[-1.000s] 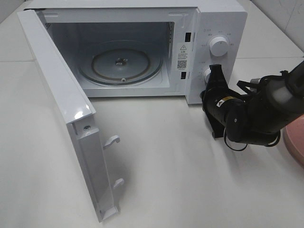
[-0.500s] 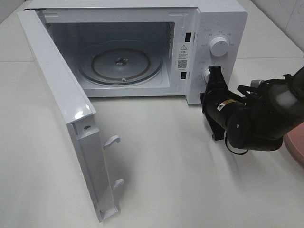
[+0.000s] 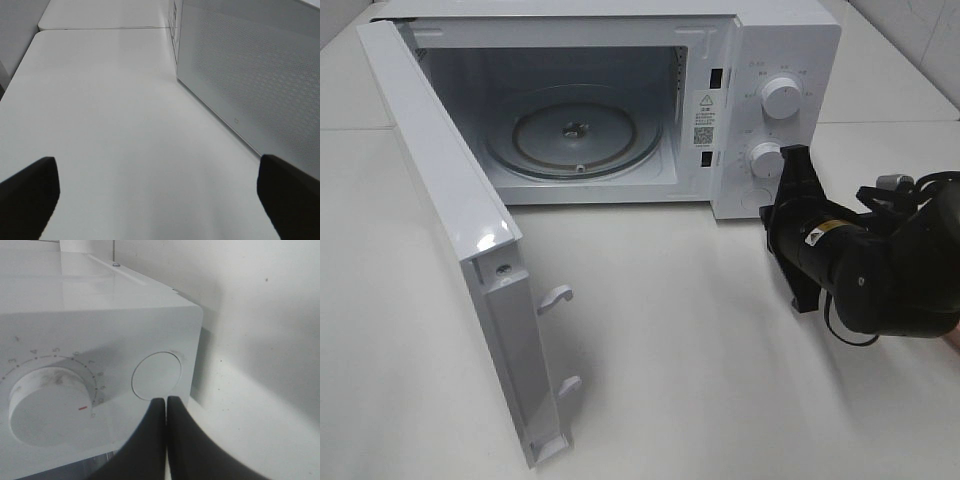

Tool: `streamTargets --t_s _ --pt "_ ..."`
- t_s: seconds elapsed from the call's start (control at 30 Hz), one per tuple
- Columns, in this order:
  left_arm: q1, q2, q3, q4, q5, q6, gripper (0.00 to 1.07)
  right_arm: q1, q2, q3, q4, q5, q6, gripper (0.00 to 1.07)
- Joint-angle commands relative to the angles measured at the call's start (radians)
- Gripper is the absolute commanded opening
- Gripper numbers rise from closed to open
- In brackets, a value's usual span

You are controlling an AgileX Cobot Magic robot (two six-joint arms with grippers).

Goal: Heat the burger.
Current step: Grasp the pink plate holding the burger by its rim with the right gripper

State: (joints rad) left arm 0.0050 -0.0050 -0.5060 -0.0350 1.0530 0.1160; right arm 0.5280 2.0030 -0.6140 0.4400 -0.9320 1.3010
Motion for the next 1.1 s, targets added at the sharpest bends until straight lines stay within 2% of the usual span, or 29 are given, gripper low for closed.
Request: streamTargets --t_s 0.03,0.33,0.37,0.43,0.6,0.7,0.77,0.97,1.0,1.07,1.1 --pt "0.002 -0.019 0.001 -0.003 -0.007 -0.005 1.03 0.0 -0.074 0.04 -0.003 0.07 -0.073 0.0" --pt "0.002 -0.019 0.001 -0.003 -0.007 -0.005 1.03 0.0 -0.221 0.072 -0.007 0.308 -0.449 0.0" --pt "0.002 -0.019 0.001 -0.003 -0.007 -0.005 1.03 0.0 -0.268 0.072 -0.005 0.398 -0.553 0.0" --pt "0.002 -0.019 0.001 -0.003 -0.007 -0.005 1.03 0.0 -0.288 0.072 -0.002 0.435 -0.602 0.0" --pt "0.002 -0.019 0.001 -0.003 -0.007 -0.005 1.03 0.0 -0.405 0.072 0.019 0.682 -0.924 0.0" --pt "0.002 -0.019 0.001 -0.003 -0.007 -0.005 1.03 0.0 -0.434 0.068 0.019 0.759 -1.013 0.0" --pt "0.002 -0.019 0.001 -0.003 -0.007 -0.005 1.03 0.0 -0.476 0.045 0.017 0.903 -1.113 0.0" --pt "0.002 -0.019 0.001 -0.003 -0.007 -0.005 1.03 -0.003 -0.517 -0.028 -0.021 1.135 -1.235 0.0" --pt "0.002 -0.019 0.001 -0.003 -0.007 -0.005 1.03 -0.003 -0.518 -0.067 -0.055 1.24 -1.246 0.0" --pt "0.002 -0.019 0.001 -0.003 -0.007 -0.005 1.03 -0.003 -0.518 -0.087 -0.08 1.293 -1.246 0.0" --pt "0.002 -0.019 0.001 -0.003 -0.007 -0.005 1.03 -0.003 -0.517 -0.12 -0.123 1.382 -1.237 0.0"
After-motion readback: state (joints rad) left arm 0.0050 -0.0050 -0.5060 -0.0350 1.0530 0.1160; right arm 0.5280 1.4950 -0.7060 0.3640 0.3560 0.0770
